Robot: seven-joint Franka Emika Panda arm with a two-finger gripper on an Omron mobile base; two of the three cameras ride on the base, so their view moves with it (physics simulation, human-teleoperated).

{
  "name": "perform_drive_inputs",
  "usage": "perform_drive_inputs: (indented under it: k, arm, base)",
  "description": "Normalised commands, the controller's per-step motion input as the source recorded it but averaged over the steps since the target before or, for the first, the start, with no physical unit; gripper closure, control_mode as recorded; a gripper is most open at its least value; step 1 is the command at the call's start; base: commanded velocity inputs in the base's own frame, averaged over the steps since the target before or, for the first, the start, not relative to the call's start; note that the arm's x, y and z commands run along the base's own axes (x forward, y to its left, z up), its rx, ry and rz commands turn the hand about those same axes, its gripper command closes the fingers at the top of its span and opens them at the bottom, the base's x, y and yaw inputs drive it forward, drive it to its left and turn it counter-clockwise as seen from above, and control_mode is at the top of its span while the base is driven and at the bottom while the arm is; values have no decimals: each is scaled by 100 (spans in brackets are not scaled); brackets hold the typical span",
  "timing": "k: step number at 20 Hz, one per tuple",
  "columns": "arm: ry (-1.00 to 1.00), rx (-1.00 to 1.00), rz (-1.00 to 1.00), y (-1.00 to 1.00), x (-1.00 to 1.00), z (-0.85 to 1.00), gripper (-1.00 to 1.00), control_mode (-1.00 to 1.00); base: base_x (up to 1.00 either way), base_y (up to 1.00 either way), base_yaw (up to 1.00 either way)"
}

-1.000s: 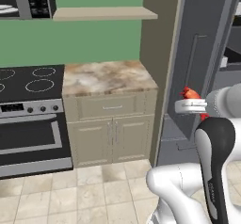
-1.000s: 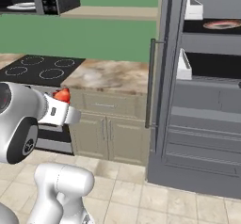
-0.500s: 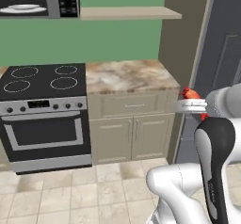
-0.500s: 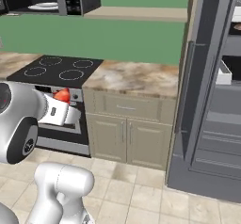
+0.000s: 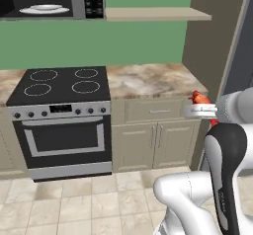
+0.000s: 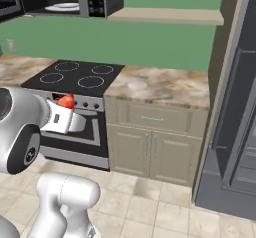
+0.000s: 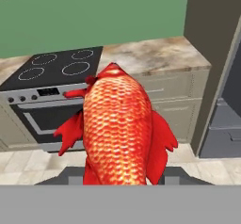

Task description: Transport the fish from the fridge to the microwave and turn on the microwave.

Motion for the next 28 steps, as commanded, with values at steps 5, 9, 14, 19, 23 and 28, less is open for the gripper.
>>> perform_drive_inputs:
  k: [5,9,14,19,23,28]
  arm:
    - [0,0,0,0,0,0,100,100]
    - [0,0,0,0,0,0,100,100]
    - [0,0,0,0,0,0,100,100]
    - [0,0,0,0,0,0,100,100]
    - [0,0,0,0,0,0,100,100]
    - [0,0,0,0,0,0,100,100]
  base:
    - [38,49,0]
    - [39,48,0]
    - [43,47,0]
    - [46,40,0]
    - [45,37,0]
    - [38,36,0]
